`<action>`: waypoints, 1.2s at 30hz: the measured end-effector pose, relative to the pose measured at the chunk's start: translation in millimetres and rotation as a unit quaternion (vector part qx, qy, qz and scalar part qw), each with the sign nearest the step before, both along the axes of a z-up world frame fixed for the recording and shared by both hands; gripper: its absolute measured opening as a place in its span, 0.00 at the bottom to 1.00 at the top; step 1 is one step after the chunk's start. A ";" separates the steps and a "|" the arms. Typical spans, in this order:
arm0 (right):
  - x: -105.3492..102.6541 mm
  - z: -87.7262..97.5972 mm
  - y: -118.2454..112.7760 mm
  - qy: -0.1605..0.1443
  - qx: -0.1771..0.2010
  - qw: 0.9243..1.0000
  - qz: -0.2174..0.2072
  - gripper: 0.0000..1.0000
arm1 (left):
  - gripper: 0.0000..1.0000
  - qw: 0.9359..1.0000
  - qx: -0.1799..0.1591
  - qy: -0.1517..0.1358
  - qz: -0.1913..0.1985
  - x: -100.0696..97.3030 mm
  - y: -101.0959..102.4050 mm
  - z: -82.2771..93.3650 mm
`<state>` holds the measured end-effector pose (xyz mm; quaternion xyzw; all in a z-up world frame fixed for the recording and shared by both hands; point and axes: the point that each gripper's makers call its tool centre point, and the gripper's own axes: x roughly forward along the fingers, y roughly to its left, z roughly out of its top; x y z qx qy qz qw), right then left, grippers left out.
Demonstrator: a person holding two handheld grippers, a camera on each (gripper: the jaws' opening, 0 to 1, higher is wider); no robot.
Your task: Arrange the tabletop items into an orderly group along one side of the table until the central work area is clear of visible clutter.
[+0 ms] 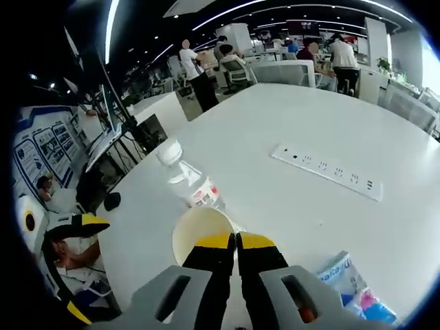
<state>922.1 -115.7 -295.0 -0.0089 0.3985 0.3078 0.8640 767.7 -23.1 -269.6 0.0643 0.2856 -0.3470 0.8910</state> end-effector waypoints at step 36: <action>24.2 -43.1 9.3 0.054 -0.009 0.997 -0.053 0.00 | 0.96 0.999 0.031 0.006 0.005 6.7 14.8 -16.3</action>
